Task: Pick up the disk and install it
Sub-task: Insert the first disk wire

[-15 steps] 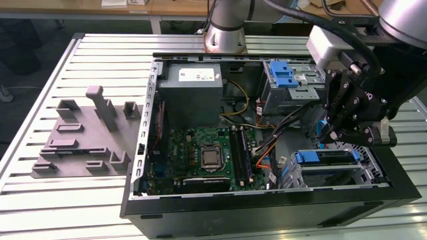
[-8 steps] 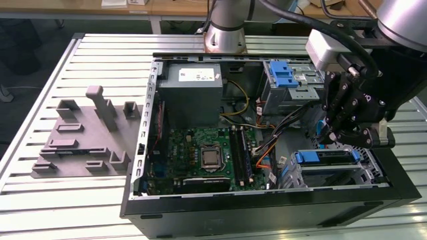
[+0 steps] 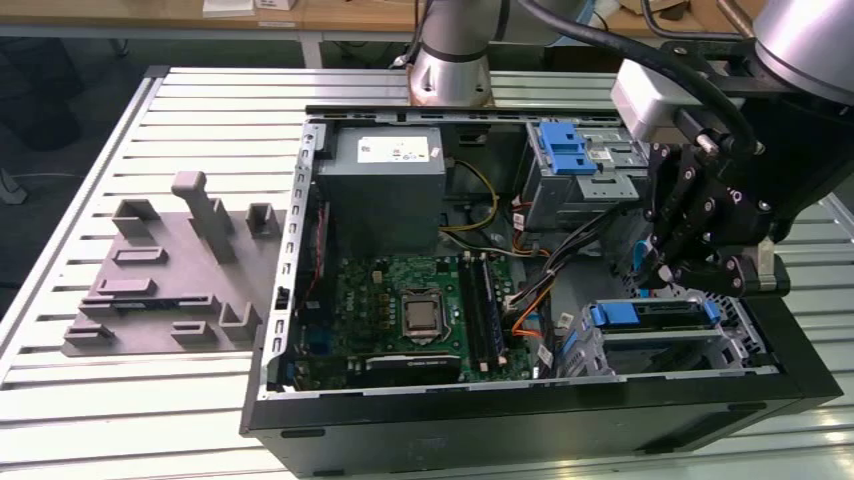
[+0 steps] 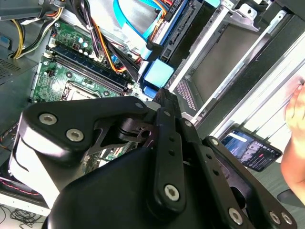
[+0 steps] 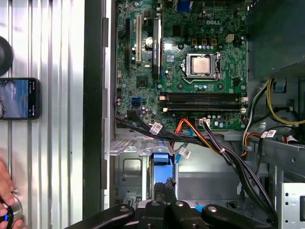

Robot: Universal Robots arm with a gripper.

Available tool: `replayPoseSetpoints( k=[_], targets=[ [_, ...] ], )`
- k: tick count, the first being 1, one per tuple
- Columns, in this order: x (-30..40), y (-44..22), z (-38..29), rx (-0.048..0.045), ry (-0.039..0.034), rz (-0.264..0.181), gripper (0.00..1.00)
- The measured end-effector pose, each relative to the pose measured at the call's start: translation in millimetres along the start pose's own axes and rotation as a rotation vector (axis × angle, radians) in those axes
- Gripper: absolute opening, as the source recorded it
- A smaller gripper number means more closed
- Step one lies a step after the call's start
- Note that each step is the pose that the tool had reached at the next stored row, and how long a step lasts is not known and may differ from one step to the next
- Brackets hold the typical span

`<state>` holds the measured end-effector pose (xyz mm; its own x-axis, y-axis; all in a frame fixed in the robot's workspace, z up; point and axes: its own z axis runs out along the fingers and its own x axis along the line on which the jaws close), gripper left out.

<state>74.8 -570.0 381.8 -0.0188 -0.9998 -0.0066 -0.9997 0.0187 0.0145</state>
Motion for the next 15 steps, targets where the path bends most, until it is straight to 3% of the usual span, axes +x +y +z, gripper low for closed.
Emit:
replayPoseSetpoints(
  k=[2, 8, 15],
  targets=[
    [0.0, -3.1, 0.3, 0.0000, -0.0003, 0.000, 0.11],
    [-0.4, -22.5, 0.5, 0.0000, 0.0000, 0.000, 0.11],
    [-1.2, -37.5, 2.0, 0.0000, 0.0000, 0.000, 0.11]
  ],
)
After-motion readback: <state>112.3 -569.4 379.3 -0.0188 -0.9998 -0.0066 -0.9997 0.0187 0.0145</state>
